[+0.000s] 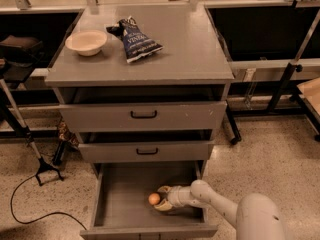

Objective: Pick orange from bottom drawer and place on counter

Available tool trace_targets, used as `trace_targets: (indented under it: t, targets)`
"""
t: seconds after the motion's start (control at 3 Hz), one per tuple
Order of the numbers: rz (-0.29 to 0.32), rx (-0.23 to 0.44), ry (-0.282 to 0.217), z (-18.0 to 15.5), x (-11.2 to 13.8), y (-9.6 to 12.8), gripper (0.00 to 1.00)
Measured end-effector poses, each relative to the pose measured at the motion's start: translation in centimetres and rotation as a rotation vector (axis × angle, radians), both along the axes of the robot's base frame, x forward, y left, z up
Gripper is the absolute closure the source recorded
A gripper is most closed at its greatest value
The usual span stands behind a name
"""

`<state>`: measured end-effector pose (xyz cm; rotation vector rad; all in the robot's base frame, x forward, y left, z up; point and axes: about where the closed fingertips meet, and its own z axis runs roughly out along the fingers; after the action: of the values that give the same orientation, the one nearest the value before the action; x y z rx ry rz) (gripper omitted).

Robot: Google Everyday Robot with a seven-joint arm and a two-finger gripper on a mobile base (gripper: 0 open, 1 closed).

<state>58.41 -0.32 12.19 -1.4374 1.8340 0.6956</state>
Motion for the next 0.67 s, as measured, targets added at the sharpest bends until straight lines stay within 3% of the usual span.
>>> trace_targets:
  t: [0.33,0.67]
  targets:
    - [0.014,0.048,-0.001,0.89,-0.93,0.43,0.42]
    - [0.035,0.082,0.01,1.45,-1.72,0.88,0.18]
